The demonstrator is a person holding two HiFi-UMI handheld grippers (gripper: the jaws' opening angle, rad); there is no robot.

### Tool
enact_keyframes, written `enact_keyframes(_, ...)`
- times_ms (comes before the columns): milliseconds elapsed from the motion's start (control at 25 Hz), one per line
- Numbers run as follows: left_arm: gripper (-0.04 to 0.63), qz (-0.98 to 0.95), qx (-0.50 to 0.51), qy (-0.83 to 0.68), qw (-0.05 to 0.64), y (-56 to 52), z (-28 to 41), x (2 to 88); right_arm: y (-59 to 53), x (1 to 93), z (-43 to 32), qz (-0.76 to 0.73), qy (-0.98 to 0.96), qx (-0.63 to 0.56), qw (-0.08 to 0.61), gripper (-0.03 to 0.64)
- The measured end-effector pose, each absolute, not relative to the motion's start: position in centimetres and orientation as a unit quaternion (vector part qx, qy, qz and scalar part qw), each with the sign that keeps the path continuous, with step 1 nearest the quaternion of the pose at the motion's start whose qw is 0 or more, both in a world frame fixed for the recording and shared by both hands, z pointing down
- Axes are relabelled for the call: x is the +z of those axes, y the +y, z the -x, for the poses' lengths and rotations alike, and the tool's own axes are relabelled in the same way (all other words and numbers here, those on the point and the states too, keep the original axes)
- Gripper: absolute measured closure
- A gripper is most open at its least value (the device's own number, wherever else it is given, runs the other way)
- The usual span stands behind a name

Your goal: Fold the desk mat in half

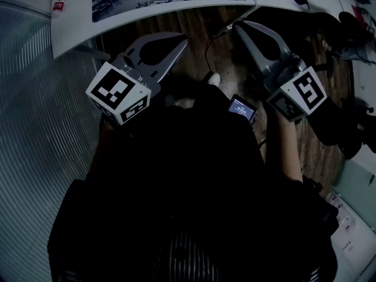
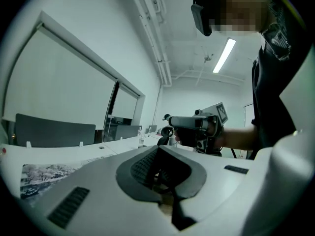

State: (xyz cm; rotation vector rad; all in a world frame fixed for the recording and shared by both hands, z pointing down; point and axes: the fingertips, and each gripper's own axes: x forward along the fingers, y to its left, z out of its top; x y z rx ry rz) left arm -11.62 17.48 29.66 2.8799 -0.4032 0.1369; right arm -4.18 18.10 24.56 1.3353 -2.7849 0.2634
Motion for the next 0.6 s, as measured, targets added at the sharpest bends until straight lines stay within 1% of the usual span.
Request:
enact_keyframes(280, 0.589, -0.977, 0.046, -0.167, 0.125, 13.5, 7.7, 29.8, 14.5, 25.2, 0.3, -0.407, -0.909, 0.088, 0.018, 0.612)
enact_keyframes(440, 0.589, -0.980, 0.051, -0.162, 0.107, 11.1, 2.8, 28.3, 12.1, 23.5, -3.9, -0.398, -0.913, 0.094, -0.001, 0.612)
enact_keyframes(600, 0.589, -0.980, 0.053, -0.156, 0.107, 8.8, -2.3, 27.6, 10.2, 22.9, -9.0, -0.395, -0.915, 0.083, -0.013, 0.612)
